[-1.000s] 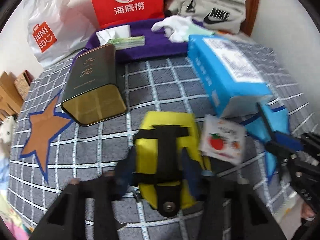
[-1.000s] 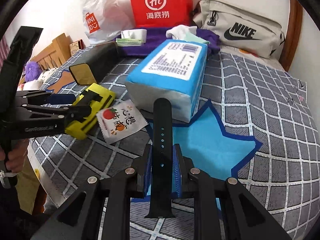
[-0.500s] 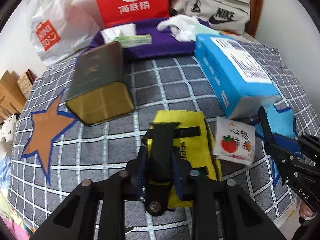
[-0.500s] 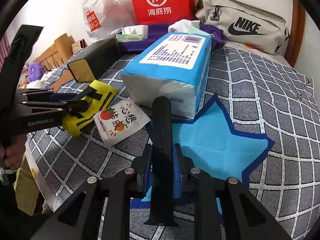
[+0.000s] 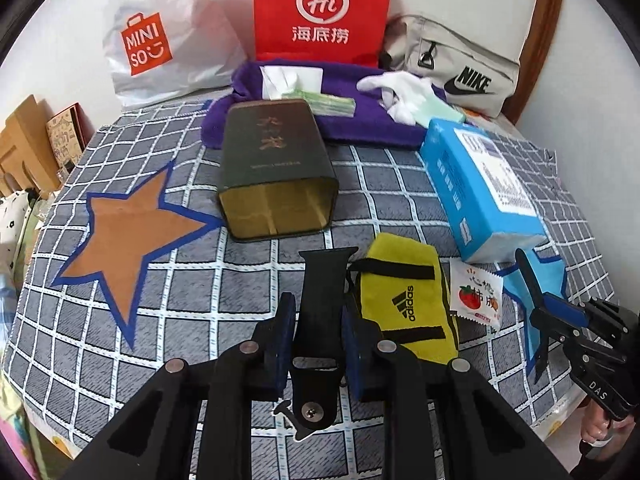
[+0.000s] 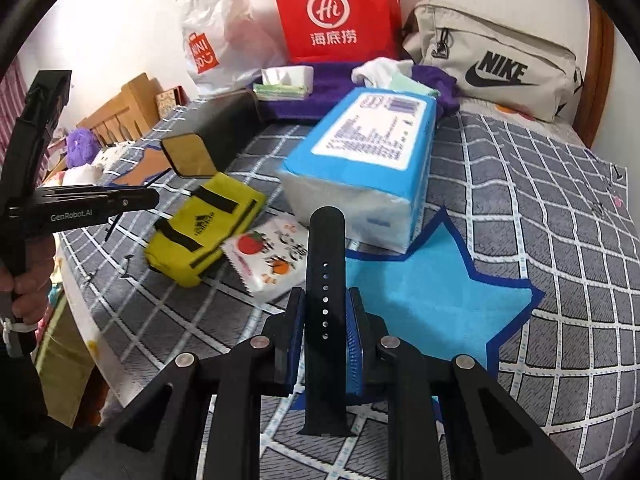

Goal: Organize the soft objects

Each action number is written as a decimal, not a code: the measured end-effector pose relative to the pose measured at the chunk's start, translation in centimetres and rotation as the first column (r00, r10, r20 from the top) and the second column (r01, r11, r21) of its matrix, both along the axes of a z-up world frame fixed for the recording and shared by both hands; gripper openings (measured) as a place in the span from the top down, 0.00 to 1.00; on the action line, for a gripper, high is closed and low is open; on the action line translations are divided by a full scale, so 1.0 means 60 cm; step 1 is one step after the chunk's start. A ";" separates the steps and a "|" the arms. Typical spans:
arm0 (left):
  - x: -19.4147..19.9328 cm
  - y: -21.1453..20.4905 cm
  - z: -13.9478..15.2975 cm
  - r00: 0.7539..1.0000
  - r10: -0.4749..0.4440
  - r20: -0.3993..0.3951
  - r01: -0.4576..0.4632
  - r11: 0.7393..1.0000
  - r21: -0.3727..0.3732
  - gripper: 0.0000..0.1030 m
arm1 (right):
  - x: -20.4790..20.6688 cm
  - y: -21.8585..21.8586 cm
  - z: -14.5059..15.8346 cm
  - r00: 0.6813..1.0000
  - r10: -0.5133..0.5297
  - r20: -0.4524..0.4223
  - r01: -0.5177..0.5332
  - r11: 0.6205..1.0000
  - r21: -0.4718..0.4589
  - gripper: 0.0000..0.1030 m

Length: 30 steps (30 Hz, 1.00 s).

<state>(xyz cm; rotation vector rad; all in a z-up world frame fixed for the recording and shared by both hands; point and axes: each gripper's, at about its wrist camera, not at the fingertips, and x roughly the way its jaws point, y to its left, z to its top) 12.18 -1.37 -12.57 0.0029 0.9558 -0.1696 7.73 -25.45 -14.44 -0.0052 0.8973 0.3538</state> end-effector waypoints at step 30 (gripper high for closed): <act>0.045 0.032 0.113 0.993 0.026 0.114 -0.021 0.999 -0.046 0.79 | 0.077 0.016 0.139 0.994 0.007 0.113 -0.007 1.000 0.000 0.80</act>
